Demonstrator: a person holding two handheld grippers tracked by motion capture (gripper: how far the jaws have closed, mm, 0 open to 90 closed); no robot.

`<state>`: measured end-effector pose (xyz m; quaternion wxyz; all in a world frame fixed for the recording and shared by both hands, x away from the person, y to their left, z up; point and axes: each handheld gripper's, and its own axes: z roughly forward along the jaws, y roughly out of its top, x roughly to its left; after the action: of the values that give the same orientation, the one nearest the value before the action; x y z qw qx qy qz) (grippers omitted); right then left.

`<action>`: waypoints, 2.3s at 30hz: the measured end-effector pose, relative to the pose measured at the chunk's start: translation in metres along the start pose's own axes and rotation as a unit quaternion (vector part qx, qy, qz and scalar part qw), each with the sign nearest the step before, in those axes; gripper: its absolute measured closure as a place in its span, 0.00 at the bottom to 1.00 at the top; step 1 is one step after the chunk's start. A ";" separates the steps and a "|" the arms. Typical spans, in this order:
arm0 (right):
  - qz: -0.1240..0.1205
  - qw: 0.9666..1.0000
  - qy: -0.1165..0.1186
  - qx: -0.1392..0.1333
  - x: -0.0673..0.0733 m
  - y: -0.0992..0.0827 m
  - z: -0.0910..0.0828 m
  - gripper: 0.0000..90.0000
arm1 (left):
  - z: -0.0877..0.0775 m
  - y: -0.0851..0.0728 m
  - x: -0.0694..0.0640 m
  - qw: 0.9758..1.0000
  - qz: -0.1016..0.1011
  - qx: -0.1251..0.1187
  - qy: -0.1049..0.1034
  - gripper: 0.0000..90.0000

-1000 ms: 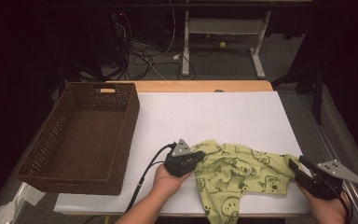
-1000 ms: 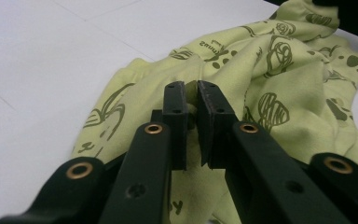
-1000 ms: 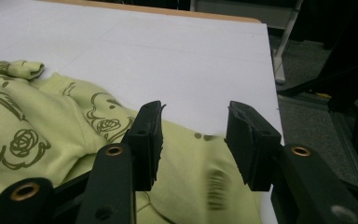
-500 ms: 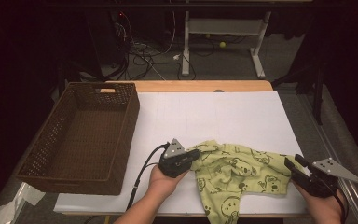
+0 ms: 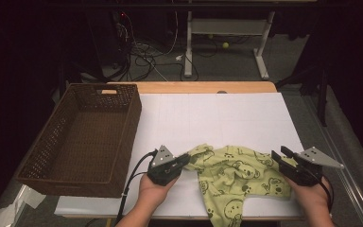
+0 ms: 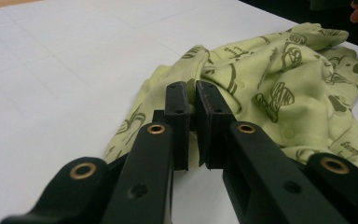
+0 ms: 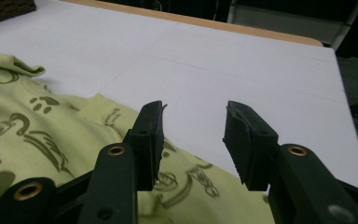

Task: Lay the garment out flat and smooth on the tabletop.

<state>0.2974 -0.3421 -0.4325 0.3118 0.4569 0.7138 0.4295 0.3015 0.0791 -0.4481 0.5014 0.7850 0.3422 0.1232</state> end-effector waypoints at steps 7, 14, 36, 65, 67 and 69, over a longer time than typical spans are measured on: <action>-0.012 0.999 0.033 -0.005 0.010 0.012 0.022 0.65 | -0.019 -0.014 0.002 1.000 -0.011 0.011 0.018 0.89; -0.019 0.998 0.051 -0.004 0.018 0.019 0.036 0.65 | -0.036 -0.037 -0.009 0.998 -0.027 0.046 0.032 0.89; -0.021 0.998 0.055 0.006 0.022 0.016 0.036 0.65 | 0.040 0.028 -0.015 0.994 0.006 0.105 0.026 0.47; -0.006 0.997 0.075 0.017 0.024 0.015 0.039 0.68 | -0.028 0.018 -0.028 0.996 -0.008 0.039 0.076 0.52; -0.008 0.997 0.079 0.023 0.025 0.015 0.043 0.69 | -0.005 0.022 -0.016 0.996 -0.028 0.058 0.063 0.53; -0.005 0.996 0.084 0.031 0.027 0.014 0.048 0.70 | 0.019 0.020 -0.006 0.993 -0.047 0.090 0.056 0.53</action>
<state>0.3326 -0.2980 -0.4421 0.2391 0.4250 0.7527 0.4423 0.3158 0.0566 -0.4386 0.4140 0.8022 0.4155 0.1118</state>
